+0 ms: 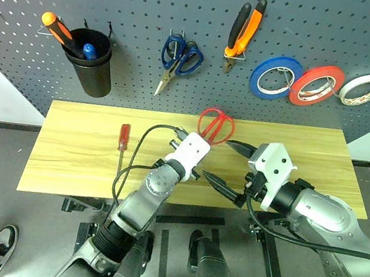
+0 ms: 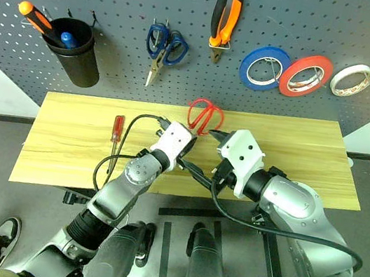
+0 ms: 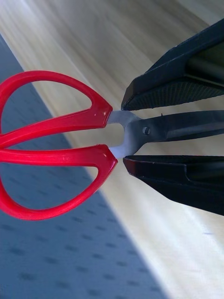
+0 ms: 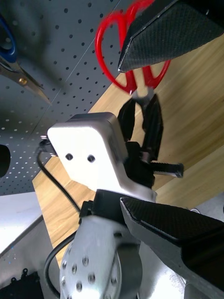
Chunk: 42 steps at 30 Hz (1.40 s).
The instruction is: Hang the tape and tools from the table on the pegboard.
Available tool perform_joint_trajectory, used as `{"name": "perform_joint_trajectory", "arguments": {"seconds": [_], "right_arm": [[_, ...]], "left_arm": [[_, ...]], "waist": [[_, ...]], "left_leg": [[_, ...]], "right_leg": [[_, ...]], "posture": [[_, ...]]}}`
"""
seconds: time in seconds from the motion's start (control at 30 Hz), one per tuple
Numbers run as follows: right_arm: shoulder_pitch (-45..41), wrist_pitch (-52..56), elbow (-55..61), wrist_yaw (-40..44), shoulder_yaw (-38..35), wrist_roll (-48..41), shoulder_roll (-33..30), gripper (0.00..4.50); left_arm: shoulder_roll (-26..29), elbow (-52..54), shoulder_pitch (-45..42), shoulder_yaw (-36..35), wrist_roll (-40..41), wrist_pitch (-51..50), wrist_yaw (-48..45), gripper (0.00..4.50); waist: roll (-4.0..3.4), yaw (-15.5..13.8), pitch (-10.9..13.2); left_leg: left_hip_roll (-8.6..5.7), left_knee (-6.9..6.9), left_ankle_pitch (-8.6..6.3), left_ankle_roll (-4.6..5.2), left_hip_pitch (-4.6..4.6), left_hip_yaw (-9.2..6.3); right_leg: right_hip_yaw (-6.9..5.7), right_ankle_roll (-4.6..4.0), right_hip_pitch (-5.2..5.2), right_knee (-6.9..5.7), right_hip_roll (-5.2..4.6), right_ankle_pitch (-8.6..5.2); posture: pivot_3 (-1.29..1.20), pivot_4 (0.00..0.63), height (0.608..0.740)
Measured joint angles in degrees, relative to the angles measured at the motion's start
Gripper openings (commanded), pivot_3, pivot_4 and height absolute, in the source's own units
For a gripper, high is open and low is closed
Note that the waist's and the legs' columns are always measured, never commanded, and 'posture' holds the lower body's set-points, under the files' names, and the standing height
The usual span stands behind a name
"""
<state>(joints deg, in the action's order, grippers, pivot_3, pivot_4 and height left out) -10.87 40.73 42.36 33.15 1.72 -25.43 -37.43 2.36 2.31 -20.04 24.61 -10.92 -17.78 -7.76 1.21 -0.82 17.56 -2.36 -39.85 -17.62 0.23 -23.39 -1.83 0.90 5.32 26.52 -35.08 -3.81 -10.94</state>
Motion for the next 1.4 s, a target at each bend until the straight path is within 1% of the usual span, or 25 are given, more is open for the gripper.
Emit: {"name": "perform_joint_trajectory", "arguments": {"seconds": [0.17, 0.3, 0.43, 0.53, 0.8, 1.1, 1.23, 1.4], "right_arm": [[0.0, 0.0, 0.0, 0.0, 0.3, 0.2, 0.1, 4.50], [-0.1, -0.1, -0.2, 0.0, 0.2, 0.5, 0.1, 4.50], [-0.1, -0.1, -0.4, 0.0, 0.2, 0.5, 0.1, 4.50], [-0.1, -0.1, -0.4, 0.0, 0.2, 0.6, 0.1, 4.50], [-0.1, -0.1, -0.5, 0.1, 0.2, 0.7, 0.1, 4.50], [0.0, -0.1, -0.5, 0.0, 0.2, 1.1, 0.1, 4.50], [0.1, -0.1, -0.5, 0.0, 0.1, 1.1, 0.1, 4.50], [0.0, -0.1, -0.5, 0.1, -0.4, 0.6, 0.2, 4.50]], "left_arm": [[4.1, 0.4, 1.3, 1.3, -3.7, 10.5, 0.2, 1.03], [7.9, 1.4, 4.9, 0.0, -7.4, 20.3, 4.0, 1.03], [9.4, 3.0, 6.0, -3.9, -10.3, 28.9, 9.3, 1.03], [8.5, 3.3, 6.0, -5.6, -11.3, 32.1, 12.1, 1.03], [7.4, 3.3, 4.6, -9.6, -12.2, 33.7, 14.5, 1.03], [9.2, 3.4, 5.6, -16.0, -13.3, 33.3, 16.5, 1.03], [9.4, 3.3, 5.5, -17.4, -13.6, 33.3, 17.0, 1.03], [9.0, 0.9, 3.4, -17.5, -13.7, 33.3, 17.7, 1.03]], "waist": [[-0.01, 0.1, 0.0], [-0.01, 0.0, 0.0], [-0.01, -0.1, 0.0], [-0.01, -0.1, 0.0], [-0.01, 0.1, 0.0], [-0.01, 0.1, 0.0], [-0.01, 0.0, 0.0], [-0.01, 0.1, 0.0]], "left_leg": [[0.00, 0.02, 0.00, 0.01, 0.00, 0.00], [0.00, 0.07, 0.00, 0.01, 0.00, 0.01], [-0.01, 0.07, 0.00, 0.01, 0.00, 0.01], [-0.03, 0.07, -0.02, 0.04, 0.00, 0.03], [-0.03, 0.06, -0.01, 0.04, 0.01, 0.05], [-0.03, 0.06, -0.01, 0.04, 0.01, 0.05], [-0.04, 0.04, -0.01, 0.04, 0.01, 0.05], [-0.04, 0.02, -0.01, 0.04, 0.01, 0.05]], "right_leg": [[0.01, 0.00, 0.01, 0.01, -0.01, 0.00], [0.03, -0.01, 0.04, 0.02, -0.04, 0.00], [0.02, -0.01, 0.02, 0.03, -0.06, 0.00], [0.02, -0.01, 0.01, 0.04, -0.08, 0.00], [-0.01, 0.00, 0.02, 0.01, -0.02, 0.01], [-0.06, 0.00, 0.02, -0.01, 0.01, 0.01], [-0.07, 0.01, 0.01, -0.01, 0.00, 0.01], [-0.08, 0.01, 0.01, -0.04, 0.01, 0.01]], "posture": [[0.03, 0.278, 0.740], [0.04, 0.277, 0.740], [0.04, 0.279, 0.740], [0.04, 0.280, 0.740], [0.03, 0.277, 0.740], [0.03, 0.278, 0.740], [0.03, 0.279, 0.740], [0.03, 0.279, 0.740]]}}
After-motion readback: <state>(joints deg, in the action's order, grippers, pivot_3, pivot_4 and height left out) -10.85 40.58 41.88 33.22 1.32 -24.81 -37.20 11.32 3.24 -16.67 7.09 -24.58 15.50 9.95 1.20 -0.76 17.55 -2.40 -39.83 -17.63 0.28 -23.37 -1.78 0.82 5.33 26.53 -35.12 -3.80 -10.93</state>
